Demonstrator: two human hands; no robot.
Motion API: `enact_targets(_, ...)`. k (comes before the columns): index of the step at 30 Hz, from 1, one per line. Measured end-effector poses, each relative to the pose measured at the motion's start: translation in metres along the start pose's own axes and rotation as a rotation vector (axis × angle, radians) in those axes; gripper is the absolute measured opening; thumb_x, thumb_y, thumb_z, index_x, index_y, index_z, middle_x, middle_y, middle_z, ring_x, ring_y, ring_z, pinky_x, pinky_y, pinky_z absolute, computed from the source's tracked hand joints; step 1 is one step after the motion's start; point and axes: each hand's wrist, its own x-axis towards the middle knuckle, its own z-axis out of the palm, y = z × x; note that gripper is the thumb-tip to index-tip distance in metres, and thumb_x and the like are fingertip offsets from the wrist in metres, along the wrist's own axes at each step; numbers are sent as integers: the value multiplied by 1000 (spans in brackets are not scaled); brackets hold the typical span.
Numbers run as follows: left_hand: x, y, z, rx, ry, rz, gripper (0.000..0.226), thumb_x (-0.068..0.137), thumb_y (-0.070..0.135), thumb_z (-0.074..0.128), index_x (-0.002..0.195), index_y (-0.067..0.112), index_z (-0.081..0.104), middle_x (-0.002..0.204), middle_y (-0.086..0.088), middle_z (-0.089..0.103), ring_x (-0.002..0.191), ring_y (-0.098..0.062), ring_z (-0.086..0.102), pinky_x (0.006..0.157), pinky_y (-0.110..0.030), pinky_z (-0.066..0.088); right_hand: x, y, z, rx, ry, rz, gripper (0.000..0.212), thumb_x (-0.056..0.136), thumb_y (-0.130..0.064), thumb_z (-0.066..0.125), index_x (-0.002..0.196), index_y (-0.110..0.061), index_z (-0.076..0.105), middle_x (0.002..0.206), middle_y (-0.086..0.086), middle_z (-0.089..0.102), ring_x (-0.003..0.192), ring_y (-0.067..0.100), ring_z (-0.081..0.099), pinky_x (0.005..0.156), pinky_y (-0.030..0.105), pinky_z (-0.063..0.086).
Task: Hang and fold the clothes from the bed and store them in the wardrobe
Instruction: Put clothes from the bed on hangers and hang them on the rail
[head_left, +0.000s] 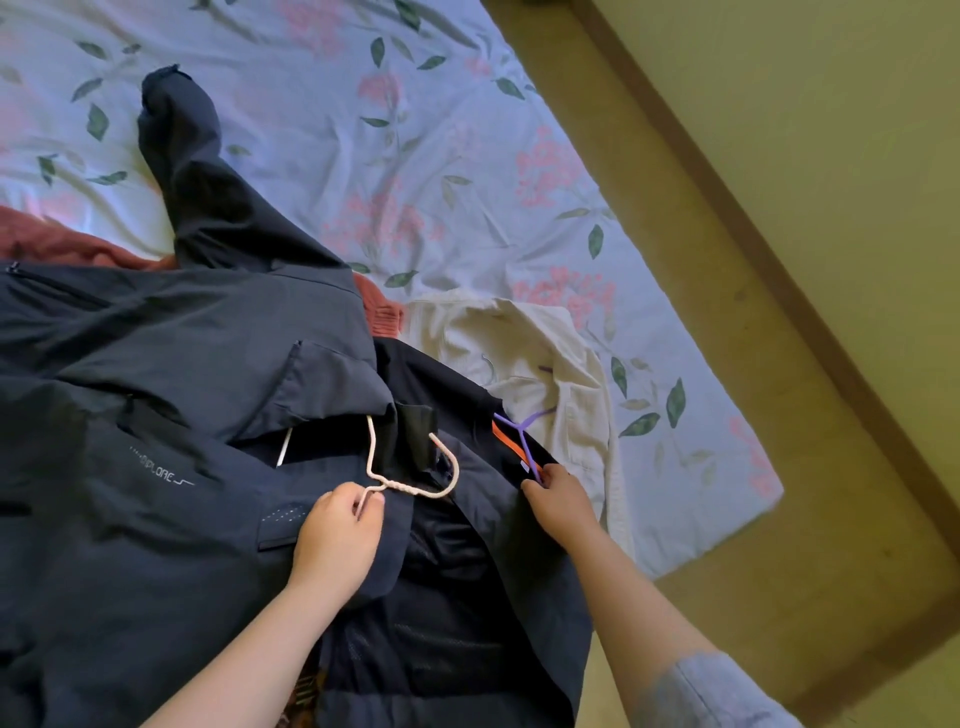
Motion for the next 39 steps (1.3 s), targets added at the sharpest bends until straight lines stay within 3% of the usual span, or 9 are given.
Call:
enact_targets(3, -4, -2, -10, -1, 11, 31, 29, 98, 19, 43, 75, 18, 60, 70, 2, 54, 66, -14, 50, 54, -25, 30, 3, -1, 7, 52, -4, 39, 25, 95, -27, 51, 114, -11, 49, 104, 7, 55, 89, 24, 53, 68, 29, 36)
enact_targets(6, -11, -4, -17, 13, 1, 45, 32, 99, 20, 42, 71, 17, 58, 65, -2, 55, 63, -17, 51, 53, -31, 34, -4, -2, 5, 102, 75, 46, 17, 95, -29, 50, 95, -13, 55, 85, 2, 59, 70, 16, 54, 55, 28, 36)
enact_targets(9, -18, -4, -27, -76, -8, 21, 33, 99, 23, 42, 70, 15, 56, 63, -13, 58, 60, -30, 53, 62, -46, 47, -25, -2, -7, 98, 139, 1, 28, 95, -33, 51, 83, -10, 61, 68, 0, 56, 60, 16, 51, 53, 28, 36)
enact_targets(14, -38, 0, -57, -142, 56, 20, 32, 98, 26, 42, 71, 17, 55, 61, -10, 54, 58, -30, 53, 62, -49, 48, -74, -11, -33, 150, 125, -127, 28, 92, -38, 60, 78, -16, 70, 71, 2, 70, 62, 12, 60, 55, 26, 43)
enact_targets(21, -81, 7, -122, -210, 163, 61, 30, 99, 26, 43, 74, 20, 58, 74, -11, 62, 71, -31, 60, 67, -41, 48, -153, -54, -50, 334, 244, -254, 37, 92, -38, 55, 63, -16, 47, 54, -8, 45, 51, 9, 42, 54, 26, 36)
enact_targets(26, -111, 6, -175, -276, 244, 115, 30, 99, 22, 45, 72, 23, 60, 66, -1, 57, 64, -23, 55, 62, -34, 43, -216, -94, -56, 434, 256, -372, 38, 94, -36, 54, 65, -17, 40, 51, -11, 35, 43, 4, 31, 41, 12, 28)
enact_targets(31, -149, 4, -233, -345, 303, 207, 31, 99, 21, 46, 74, 23, 64, 63, 7, 55, 59, -16, 51, 58, -32, 38, -283, -135, -59, 467, 284, -513, 37, 94, -34, 53, 66, -16, 36, 49, -13, 32, 41, 4, 27, 39, 11, 25)
enact_targets(36, -184, -3, -302, -479, 363, 301, 31, 97, 20, 47, 73, 23, 66, 47, 9, 47, 50, -10, 43, 54, -31, 35, -354, -180, -52, 405, 360, -644, 37, 93, -39, 54, 67, -15, 43, 58, -3, 37, 49, 9, 34, 50, 22, 32)
enact_targets(39, -204, -11, -340, -637, 371, 350, 31, 97, 18, 47, 73, 21, 67, 41, 10, 44, 43, -9, 37, 48, -29, 29, -397, -209, -47, 413, 381, -729, 45, 94, -38, 54, 73, 1, 48, 63, 2, 40, 56, 14, 38, 56, 30, 31)
